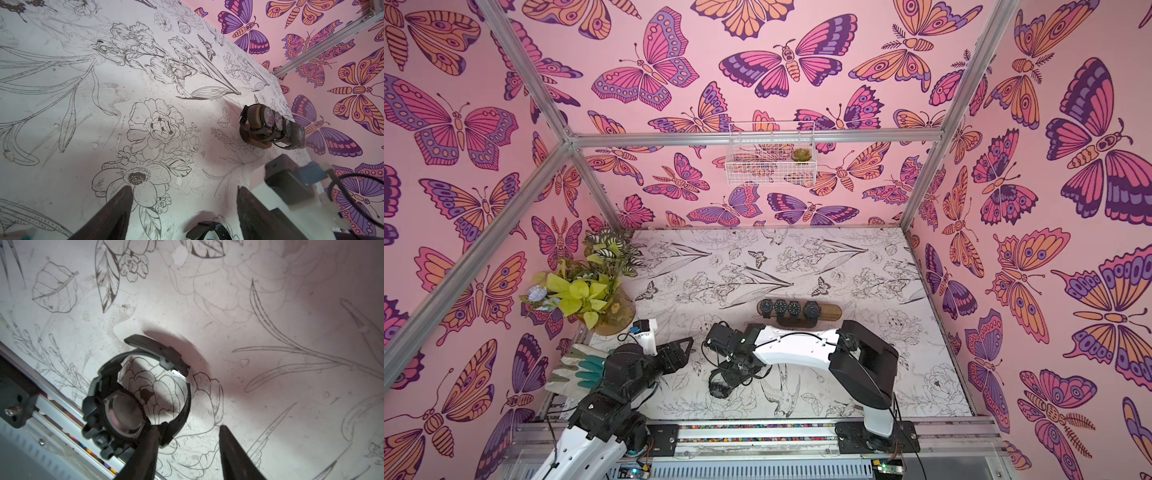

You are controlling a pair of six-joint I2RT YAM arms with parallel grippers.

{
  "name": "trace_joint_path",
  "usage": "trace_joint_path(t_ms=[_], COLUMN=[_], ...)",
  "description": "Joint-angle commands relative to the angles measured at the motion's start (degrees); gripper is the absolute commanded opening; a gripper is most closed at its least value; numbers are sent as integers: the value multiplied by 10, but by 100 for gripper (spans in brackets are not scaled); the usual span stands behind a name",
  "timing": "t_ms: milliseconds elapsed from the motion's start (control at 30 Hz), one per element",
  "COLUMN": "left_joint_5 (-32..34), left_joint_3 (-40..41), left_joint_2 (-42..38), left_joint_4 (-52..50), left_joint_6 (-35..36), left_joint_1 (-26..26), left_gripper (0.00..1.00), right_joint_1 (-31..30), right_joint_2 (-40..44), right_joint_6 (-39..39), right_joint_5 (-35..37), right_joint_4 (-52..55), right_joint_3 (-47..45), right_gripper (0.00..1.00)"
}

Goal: Place watch on stand
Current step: Pick up the watch at the center of the board.

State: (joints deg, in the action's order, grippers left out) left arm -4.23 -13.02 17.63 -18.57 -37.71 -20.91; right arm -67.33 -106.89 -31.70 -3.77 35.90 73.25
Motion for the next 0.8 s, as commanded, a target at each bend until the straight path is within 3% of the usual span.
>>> trace_joint_path(t_ms=[0,200,400,633,767], left_joint_5=[5,-5,-31,-78,-133], left_joint_3=[6,4,2,-7,-20], left_joint_2=[-3,18,58,107,120], left_joint_4=[-10,5,44,97,128], left_joint_6=[2,5,5,13,27], left_joint_1=[4,5,6,6,6], left_gripper=[80,80,79,76,74], right_joint_1=[-4,-6,-6,4,39], right_joint_2=[-22,-48,-21,45,135], right_joint_6=[-9,-19,-22,-23,-17], right_joint_5=[0,3,32,64,49], right_joint_4=[23,11,1,-15,-56], right_joint_3=[22,27,11,-22,-79], right_gripper=[45,28,6,0,0])
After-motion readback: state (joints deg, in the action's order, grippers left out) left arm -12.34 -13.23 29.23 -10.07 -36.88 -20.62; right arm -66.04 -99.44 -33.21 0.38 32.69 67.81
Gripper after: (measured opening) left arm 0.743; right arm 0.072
